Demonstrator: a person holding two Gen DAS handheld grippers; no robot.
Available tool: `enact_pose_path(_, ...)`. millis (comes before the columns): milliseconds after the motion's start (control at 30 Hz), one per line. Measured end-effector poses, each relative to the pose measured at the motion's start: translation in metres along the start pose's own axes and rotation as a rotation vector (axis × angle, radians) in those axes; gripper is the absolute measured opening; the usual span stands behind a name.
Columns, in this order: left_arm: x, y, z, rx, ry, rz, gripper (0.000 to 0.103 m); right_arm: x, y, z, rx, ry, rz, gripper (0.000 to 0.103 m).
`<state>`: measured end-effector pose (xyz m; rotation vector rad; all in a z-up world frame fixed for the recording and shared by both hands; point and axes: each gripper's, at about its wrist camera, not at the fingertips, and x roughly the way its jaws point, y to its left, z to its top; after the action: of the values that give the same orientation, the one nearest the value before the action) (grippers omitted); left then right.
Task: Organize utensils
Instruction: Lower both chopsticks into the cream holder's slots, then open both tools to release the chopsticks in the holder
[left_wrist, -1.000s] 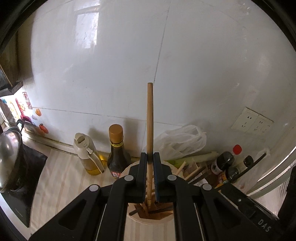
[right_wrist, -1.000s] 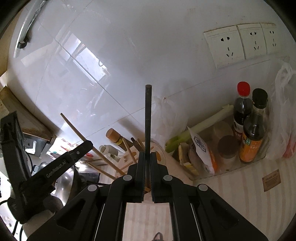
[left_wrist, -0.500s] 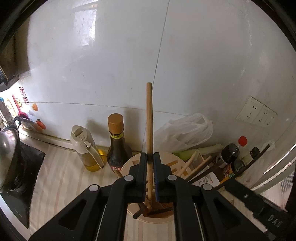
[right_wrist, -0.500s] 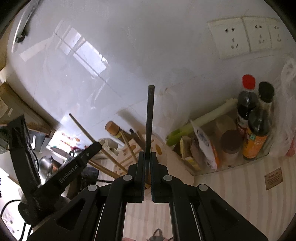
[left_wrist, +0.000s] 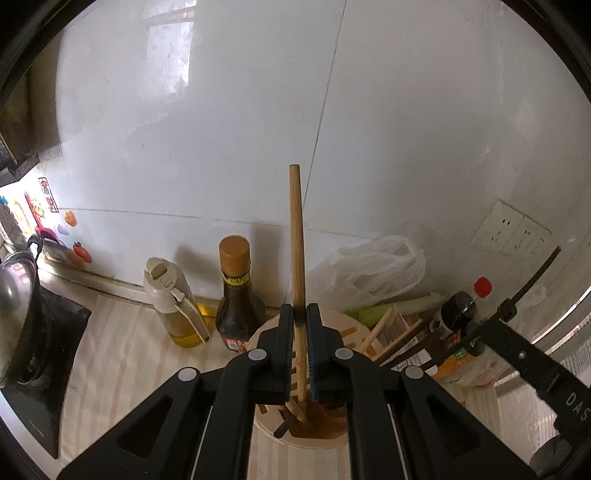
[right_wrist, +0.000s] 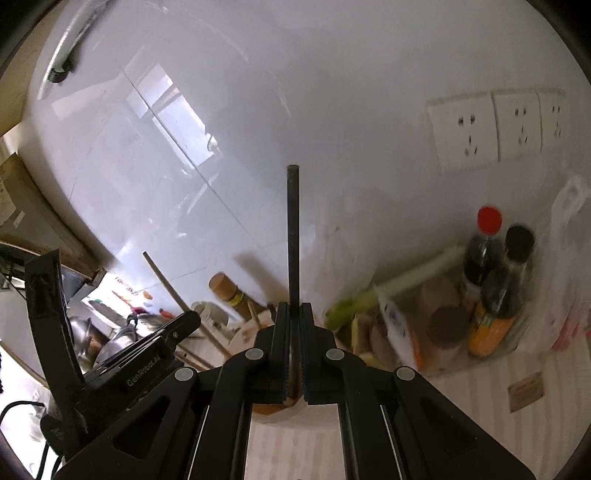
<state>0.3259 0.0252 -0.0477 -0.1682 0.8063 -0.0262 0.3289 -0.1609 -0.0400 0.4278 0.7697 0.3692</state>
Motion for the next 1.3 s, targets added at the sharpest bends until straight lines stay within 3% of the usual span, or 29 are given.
enact_pose_path(233, -0.002, -0.001, 0.009, 0.018, -0.029, 0.006, 0.005, -0.009, 0.005, 0.007, -0.022, -0.05, -0.011, 0.005)
enact_pose_path(633, 0.01, -0.002, 0.005, 0.031, 0.022, -0.044, 0.007, 0.016, 0.005, -0.004, -0.02, 0.04, 0.032, 0.005)
enact_pose_path(933, -0.003, 0.003, 0.012, 0.006, 0.007, -0.038, 0.01, 0.0, 0.015, -0.003, -0.085, 0.018, -0.015, 0.005)
enact_pose_path(967, -0.006, 0.004, 0.012, 0.001, 0.002, -0.032, 0.014, 0.001, 0.018, -0.003, -0.105, 0.03, -0.029, 0.005)
enact_pose_path(1000, -0.008, 0.005, 0.012, -0.001, -0.005, -0.024, 0.029, 0.003, 0.022, -0.004, -0.125, 0.042, -0.042, 0.005)
enact_pose_path(1033, -0.01, 0.006, 0.012, -0.005, -0.013, -0.016, 0.054, 0.006, 0.024, -0.005, -0.14, 0.055, -0.041, 0.005)
enact_pose_path(1100, -0.017, 0.009, 0.012, -0.02, -0.041, 0.005, 0.081, 0.013, 0.025, -0.008, -0.143, 0.08, -0.036, 0.005)
enact_pose_path(1167, -0.024, 0.011, 0.013, -0.026, -0.063, 0.03, 0.082, 0.023, 0.023, -0.011, -0.128, 0.115, -0.025, 0.005)
enact_pose_path(1300, -0.034, 0.019, 0.016, -0.033, -0.084, 0.093, 0.098, 0.043, 0.015, -0.02, -0.101, 0.196, 0.004, 0.006)
